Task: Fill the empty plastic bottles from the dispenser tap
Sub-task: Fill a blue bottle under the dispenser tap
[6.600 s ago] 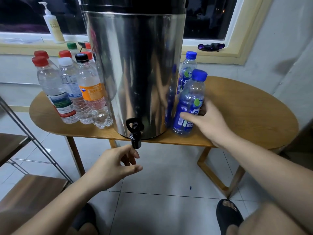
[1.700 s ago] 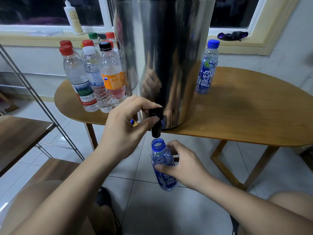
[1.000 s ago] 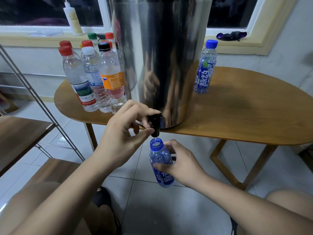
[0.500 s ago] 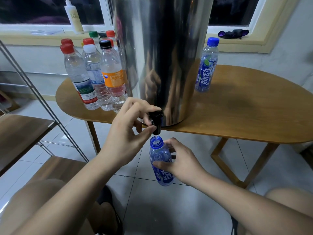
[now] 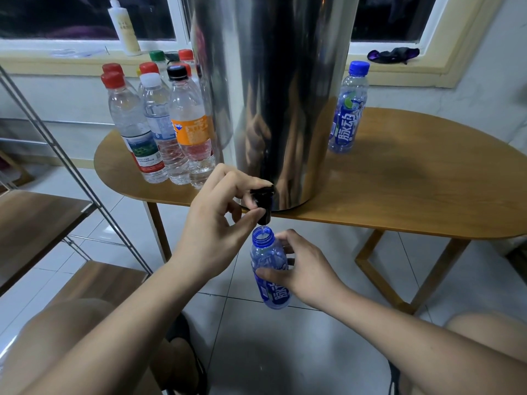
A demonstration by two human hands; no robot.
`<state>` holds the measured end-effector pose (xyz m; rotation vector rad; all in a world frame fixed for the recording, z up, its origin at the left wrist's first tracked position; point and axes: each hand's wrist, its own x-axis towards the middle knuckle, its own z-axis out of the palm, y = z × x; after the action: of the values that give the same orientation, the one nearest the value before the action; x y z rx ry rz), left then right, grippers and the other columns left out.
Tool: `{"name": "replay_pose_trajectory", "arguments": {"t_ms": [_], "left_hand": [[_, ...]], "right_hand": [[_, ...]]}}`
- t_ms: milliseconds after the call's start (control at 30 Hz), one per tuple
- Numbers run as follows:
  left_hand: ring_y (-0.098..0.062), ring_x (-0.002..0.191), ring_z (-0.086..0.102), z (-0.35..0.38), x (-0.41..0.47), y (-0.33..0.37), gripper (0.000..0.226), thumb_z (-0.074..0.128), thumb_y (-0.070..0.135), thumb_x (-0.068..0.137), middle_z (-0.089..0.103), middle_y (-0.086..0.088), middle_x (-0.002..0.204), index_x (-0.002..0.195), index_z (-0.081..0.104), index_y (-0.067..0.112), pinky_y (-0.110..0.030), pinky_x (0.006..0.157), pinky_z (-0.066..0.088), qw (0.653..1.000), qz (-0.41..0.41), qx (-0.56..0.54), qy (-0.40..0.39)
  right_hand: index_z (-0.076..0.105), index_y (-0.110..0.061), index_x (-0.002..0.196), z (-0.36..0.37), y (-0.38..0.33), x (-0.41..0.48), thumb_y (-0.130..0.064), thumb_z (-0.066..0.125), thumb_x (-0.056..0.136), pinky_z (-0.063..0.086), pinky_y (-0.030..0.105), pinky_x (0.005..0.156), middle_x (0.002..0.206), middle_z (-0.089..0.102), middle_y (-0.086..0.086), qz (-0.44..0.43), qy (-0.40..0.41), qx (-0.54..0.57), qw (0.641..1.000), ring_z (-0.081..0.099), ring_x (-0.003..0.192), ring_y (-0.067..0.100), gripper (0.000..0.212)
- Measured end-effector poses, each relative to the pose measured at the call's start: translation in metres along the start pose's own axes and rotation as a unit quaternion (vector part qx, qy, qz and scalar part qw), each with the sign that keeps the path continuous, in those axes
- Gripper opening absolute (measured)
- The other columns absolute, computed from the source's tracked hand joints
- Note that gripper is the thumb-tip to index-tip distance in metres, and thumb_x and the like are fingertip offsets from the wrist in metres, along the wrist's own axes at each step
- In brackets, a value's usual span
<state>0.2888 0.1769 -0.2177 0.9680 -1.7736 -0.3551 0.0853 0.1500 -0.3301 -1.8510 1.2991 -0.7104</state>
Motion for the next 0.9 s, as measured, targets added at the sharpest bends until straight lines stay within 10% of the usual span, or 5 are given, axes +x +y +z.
{"name": "replay_pose_trajectory", "arguments": {"t_ms": [900], "left_hand": [[-0.024,0.087,0.065,0.0,-0.0001,0.0005,0.049,0.079,-0.011,0.091,0.054,-0.007,0.106,0.126,0.069,0.022,-0.029,0.073,0.052,1.0,-0.023,-0.004,-0.008]], "right_hand": [[0.054,-0.04,0.133,0.0033,0.0021,0.0024,-0.066,0.088,0.076,0.062,0.041,0.099,0.131,0.064,-0.018,-0.004,-0.004,-0.017,1.0,0.064,0.119,0.007,0.071]]}}
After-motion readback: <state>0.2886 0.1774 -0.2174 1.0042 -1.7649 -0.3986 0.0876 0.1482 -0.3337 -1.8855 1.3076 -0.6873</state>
